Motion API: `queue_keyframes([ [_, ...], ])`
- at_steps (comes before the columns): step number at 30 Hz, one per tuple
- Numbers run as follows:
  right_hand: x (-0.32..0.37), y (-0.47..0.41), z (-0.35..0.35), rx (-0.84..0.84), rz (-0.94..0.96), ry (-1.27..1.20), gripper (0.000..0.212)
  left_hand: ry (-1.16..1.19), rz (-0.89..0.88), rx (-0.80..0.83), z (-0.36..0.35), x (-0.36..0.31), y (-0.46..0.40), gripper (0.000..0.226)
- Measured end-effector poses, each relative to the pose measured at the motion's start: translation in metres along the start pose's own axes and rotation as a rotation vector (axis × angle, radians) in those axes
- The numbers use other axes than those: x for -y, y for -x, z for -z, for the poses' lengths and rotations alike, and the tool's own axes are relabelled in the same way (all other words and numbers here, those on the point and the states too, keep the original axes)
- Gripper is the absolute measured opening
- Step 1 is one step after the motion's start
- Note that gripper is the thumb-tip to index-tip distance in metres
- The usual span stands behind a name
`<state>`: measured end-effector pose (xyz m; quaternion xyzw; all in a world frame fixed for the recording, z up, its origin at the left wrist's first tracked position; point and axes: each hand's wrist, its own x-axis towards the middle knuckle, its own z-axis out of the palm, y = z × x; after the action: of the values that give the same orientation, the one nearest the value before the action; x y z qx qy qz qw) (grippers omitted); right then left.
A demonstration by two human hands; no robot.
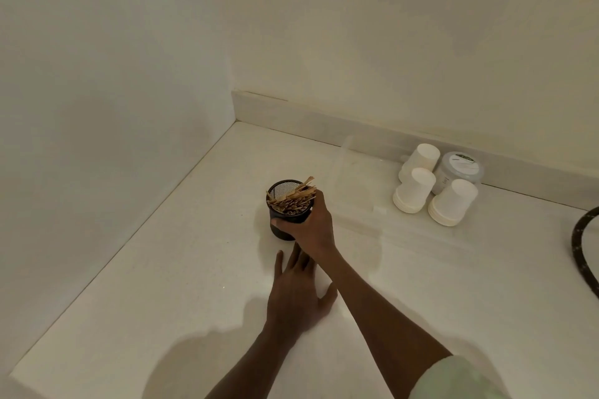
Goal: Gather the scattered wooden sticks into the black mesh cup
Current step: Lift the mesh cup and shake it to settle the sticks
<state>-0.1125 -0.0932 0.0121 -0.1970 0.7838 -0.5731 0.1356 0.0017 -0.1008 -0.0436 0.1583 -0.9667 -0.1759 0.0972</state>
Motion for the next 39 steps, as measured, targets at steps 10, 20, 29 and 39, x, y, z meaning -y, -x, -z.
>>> queue_keyframes([
  [10, 0.027, 0.078, 0.069, -0.139, 0.071, -0.119, 0.074, 0.023, -0.01, -0.018, 0.001, -0.002, 0.001, 0.07],
  [20, 0.002, 0.192, 0.159, -0.214, 0.033, -0.093, 0.077, 0.009, 0.015, 0.012, -0.005, -0.012, 0.012, 0.063],
  [29, -0.015, 0.223, 0.23, -0.353, -0.002, -0.048, 0.068, -0.041, 0.032, 0.046, -0.021, -0.054, 0.031, 0.085],
  [39, -0.023, 0.208, 0.241, -0.342, -0.051, -0.021, 0.076, -0.013, 0.062, -0.062, -0.012, -0.061, 0.033, 0.089],
])
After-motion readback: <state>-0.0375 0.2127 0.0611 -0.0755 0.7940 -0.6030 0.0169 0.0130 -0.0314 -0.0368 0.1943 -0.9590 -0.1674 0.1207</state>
